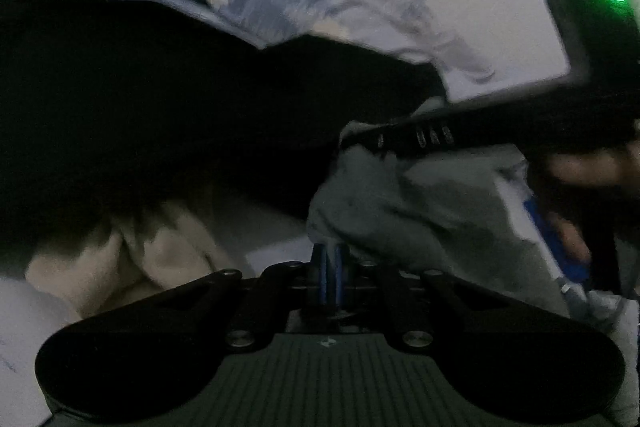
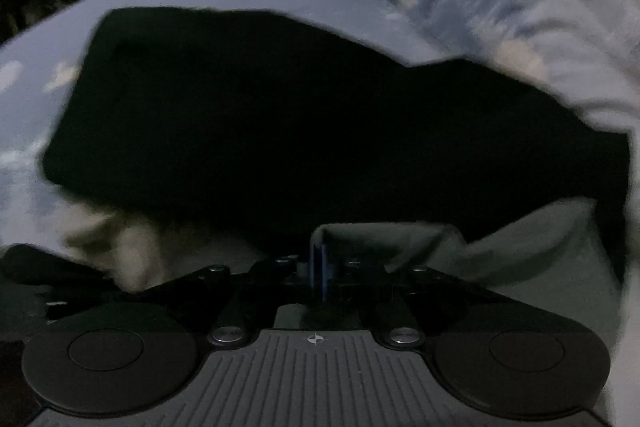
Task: Fold clothes
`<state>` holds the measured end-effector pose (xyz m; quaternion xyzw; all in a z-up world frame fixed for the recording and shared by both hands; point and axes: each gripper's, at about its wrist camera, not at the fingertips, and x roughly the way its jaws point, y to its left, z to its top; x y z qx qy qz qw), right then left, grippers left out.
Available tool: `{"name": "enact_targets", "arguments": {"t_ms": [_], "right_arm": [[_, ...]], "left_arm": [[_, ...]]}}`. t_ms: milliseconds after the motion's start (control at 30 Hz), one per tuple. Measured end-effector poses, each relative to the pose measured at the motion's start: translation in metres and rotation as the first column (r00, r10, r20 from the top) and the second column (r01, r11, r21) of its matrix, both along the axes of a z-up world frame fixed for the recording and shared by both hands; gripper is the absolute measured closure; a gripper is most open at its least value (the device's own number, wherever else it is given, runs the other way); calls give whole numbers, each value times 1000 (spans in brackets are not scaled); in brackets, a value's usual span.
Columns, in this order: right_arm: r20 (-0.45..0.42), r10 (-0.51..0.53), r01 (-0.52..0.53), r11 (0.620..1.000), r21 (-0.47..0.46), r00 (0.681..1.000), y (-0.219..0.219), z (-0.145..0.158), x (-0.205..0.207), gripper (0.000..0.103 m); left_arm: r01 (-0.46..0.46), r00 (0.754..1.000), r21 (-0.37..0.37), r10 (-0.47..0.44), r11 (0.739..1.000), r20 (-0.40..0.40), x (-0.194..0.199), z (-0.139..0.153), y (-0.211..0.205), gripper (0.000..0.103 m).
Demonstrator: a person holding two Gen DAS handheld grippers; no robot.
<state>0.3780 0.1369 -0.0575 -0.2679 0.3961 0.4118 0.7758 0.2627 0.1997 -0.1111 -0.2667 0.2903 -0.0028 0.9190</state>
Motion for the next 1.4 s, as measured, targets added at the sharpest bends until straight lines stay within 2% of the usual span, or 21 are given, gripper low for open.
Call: {"name": "enact_targets", "arguments": {"t_ms": [100, 133, 200, 267, 300, 400, 467, 533, 600, 667, 733, 800, 867, 1000, 1167, 1300, 1400], "right_arm": [[16, -80, 79, 994, 76, 997, -12, 35, 26, 99], [54, -108, 103, 990, 93, 993, -17, 45, 30, 102], [108, -190, 178, 978, 109, 976, -30, 59, 45, 102], [71, -258, 249, 961, 119, 963, -49, 63, 62, 102], [88, -272, 264, 960, 94, 958, -53, 61, 63, 100], [65, -177, 175, 984, 37, 982, -50, 51, 41, 97], [39, -80, 80, 997, 15, 996, -42, 45, 19, 87], [51, -2, 3, 1000, -5, 999, -31, 42, -3, 64], [68, 16, -14, 1000, -22, 998, -29, 39, -8, 53], [76, -2, 4, 999, -32, 997, -31, 37, -6, 52], [55, -97, 98, 995, -16, 994, -39, 39, 12, 51], [12, -179, 179, 984, 10, 984, -50, 35, 29, 51], [-31, -209, 210, 977, 29, 977, -53, 28, 41, 51], [-95, -179, 181, 983, 16, 979, -48, 12, 43, 51], [-89, -114, 114, 993, -3, 989, -48, 10, 32, 51], [-61, -89, 88, 996, -20, 994, -66, 15, 19, 48], [-18, -19, 18, 998, -57, 1000, -70, 16, -1, 46]], "left_arm": [[25, 998, -2, -25, 1000, 61, -6, 12, -2, 96], [34, 998, -7, -34, 999, 53, -5, 13, -3, 96], [44, 999, -30, -44, 999, 14, 0, 6, -5, 96], [44, 999, -5, -44, 999, -31, 4, -1, -9, 96], [40, 998, 3, -39, 999, -42, 5, -4, -10, 96], [42, 998, -7, -42, 999, -50, 6, -7, -11, 96], [42, 998, -11, -43, 999, -35, 5, -8, -14, 96], [69, 997, -6, -69, 998, -26, 3, -9, -21, 96], [105, 994, -1, -105, 994, -29, 5, -11, -30, 96], [142, 990, 21, -142, 990, -28, 6, -11, -40, 96], [193, 981, 59, -192, 980, -21, 5, -10, -51, 96], [210, 978, 76, -209, 975, -19, 3, -9, -56, 96], [217, 976, 73, -216, 974, -21, 3, -9, -57, 96], [223, 975, 53, -221, 973, -34, 5, -12, -54, 96], [212, 976, 22, -211, 977, -48, 9, -12, -47, 96], [134, 988, -6, -134, 991, -79, 11, -13, -28, 95], [48, 994, -12, -49, 999, -99, 12, -13, -9, 94]]}}
